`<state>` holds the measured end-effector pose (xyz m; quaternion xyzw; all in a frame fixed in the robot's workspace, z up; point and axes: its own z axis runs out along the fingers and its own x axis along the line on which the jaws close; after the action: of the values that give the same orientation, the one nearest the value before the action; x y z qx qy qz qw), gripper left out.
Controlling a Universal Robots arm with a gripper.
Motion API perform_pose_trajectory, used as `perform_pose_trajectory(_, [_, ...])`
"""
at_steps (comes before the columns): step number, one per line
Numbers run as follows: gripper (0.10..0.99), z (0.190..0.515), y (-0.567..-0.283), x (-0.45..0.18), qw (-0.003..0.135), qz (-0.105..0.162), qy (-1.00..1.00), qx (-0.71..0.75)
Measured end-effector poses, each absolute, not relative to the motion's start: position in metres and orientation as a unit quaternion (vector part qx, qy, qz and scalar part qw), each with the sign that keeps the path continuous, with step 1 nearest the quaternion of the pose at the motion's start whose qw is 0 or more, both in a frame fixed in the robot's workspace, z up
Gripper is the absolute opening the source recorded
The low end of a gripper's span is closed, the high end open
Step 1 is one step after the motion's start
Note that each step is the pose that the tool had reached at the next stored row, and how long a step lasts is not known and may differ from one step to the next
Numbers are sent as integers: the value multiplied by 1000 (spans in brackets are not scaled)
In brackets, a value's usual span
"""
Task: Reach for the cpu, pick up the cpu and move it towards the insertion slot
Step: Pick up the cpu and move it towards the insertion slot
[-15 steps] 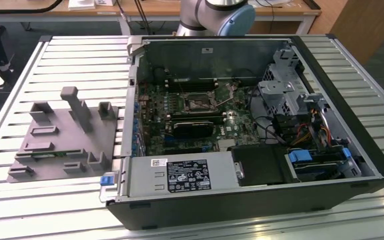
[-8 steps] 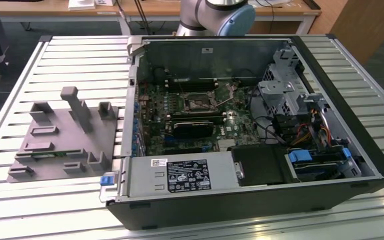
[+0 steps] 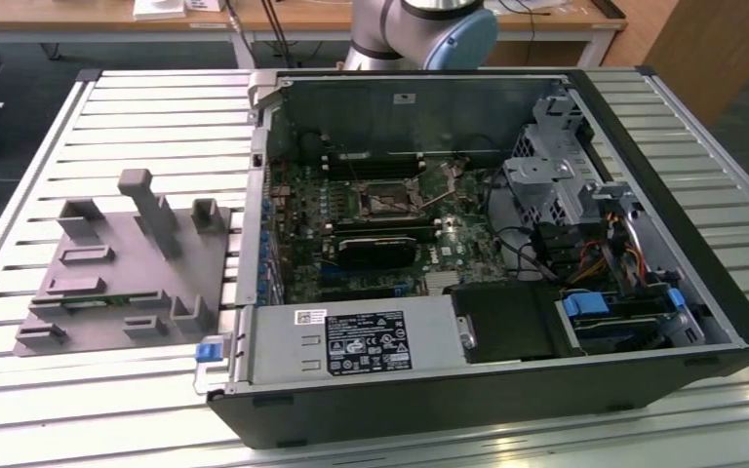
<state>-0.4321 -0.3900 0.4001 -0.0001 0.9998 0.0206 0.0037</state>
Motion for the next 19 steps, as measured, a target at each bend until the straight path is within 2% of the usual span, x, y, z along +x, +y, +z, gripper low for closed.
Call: perform_pose_trajectory(19, [537, 407, -390, -416, 4, 20, 1000, 0])
